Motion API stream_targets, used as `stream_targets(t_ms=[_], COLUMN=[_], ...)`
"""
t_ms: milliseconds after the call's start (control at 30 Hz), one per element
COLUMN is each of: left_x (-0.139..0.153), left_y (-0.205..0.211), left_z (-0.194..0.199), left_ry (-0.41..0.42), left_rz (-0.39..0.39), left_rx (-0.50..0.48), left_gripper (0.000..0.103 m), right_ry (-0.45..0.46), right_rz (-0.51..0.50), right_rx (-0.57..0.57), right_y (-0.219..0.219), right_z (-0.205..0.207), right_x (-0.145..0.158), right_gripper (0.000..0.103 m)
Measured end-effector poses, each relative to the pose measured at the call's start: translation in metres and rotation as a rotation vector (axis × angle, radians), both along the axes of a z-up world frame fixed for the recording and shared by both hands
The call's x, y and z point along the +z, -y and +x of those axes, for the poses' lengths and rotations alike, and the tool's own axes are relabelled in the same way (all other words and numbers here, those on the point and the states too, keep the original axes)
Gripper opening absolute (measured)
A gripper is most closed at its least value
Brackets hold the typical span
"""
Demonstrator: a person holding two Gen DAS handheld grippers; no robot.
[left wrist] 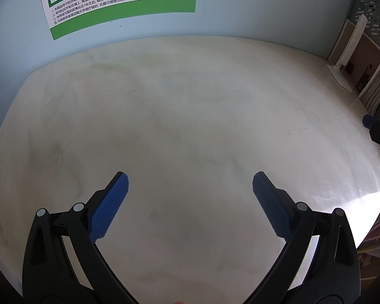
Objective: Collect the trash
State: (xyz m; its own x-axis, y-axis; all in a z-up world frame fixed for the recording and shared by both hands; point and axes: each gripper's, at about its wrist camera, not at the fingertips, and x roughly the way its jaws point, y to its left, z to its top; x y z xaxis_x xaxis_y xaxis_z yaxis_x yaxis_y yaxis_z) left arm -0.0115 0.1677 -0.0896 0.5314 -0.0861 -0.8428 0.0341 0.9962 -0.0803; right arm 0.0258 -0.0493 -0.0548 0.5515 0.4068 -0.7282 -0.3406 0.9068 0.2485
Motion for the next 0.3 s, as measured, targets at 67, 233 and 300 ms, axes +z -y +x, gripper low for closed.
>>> stream_targets(t_ms=[67, 233, 300], left_x=[0.0002, -0.0023, -0.0037], left_y=[-0.0018, -0.0077, -0.0091], left_z=[0.0005, 0.0053, 0.0066], left_ry=[0.003, -0.019, -0.027], left_rz=[-0.006, 0.005, 0.009], left_rx=[0.007, 0.035, 0.034], left_gripper=[0.096, 0.096, 0.096], right_ry=[-0.004, -0.016, -0.015], right_rz=[-0.001, 0.000, -0.003], right_rx=[-0.002, 0.000, 0.005], right_y=[-0.0004, -0.0035, -0.0057], right_z=[0.0012, 0.0035, 0.0044], right_x=[-0.0016, -0.0045, -0.0046], right_gripper=[0.092, 0.092, 0.092])
